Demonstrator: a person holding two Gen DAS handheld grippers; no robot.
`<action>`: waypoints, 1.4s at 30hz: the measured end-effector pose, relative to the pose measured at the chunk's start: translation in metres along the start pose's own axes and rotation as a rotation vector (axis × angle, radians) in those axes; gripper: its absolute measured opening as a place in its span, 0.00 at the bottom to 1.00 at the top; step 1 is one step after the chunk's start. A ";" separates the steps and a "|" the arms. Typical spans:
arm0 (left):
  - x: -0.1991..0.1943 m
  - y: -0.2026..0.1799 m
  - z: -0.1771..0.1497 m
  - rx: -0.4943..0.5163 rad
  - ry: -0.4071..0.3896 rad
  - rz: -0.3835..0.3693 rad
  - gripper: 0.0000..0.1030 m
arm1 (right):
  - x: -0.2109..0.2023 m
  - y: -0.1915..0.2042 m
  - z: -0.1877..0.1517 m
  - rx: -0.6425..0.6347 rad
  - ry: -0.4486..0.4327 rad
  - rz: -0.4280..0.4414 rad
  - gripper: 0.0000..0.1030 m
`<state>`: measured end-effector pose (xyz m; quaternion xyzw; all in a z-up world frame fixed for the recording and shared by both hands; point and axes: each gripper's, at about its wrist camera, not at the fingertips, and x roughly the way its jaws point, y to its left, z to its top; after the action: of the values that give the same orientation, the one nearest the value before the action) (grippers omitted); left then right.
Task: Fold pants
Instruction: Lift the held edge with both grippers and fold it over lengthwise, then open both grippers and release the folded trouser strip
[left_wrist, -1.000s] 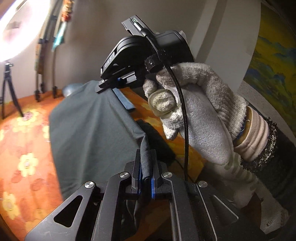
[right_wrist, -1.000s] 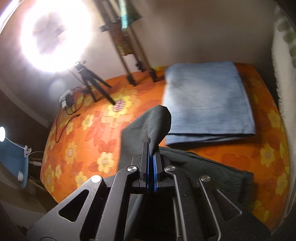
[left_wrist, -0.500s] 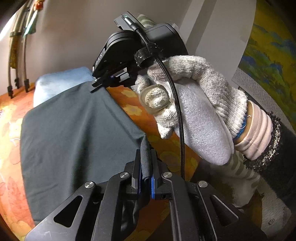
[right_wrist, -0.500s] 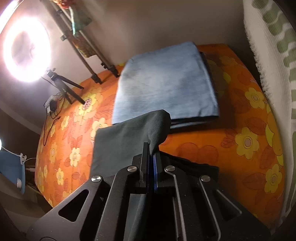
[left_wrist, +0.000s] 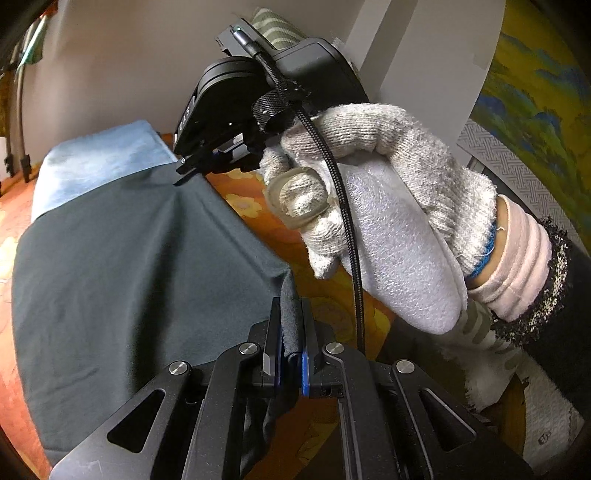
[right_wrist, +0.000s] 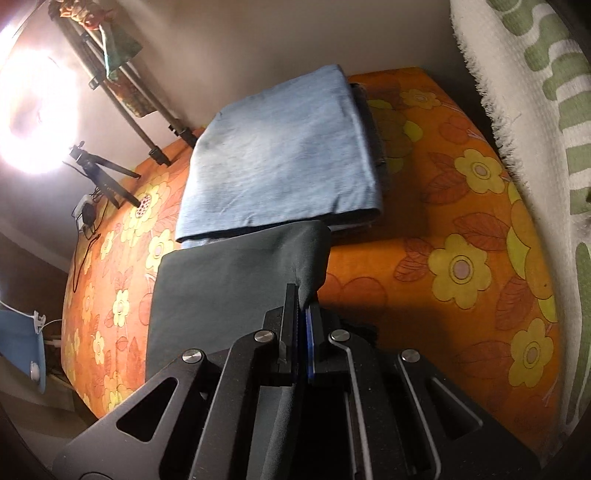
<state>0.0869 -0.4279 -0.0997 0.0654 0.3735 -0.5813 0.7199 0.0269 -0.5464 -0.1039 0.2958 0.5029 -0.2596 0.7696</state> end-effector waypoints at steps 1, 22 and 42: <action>0.001 0.000 0.000 -0.002 0.002 -0.001 0.05 | 0.002 -0.002 0.000 0.000 0.001 -0.007 0.03; -0.003 0.000 0.016 -0.009 0.065 -0.021 0.21 | -0.012 -0.015 -0.008 -0.003 -0.046 -0.137 0.28; -0.154 0.075 0.012 -0.061 -0.014 0.219 0.33 | -0.124 0.014 -0.061 0.000 -0.247 -0.087 0.42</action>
<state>0.1524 -0.2888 -0.0218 0.0801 0.3766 -0.4881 0.7833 -0.0461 -0.4800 -0.0053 0.2395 0.4167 -0.3271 0.8136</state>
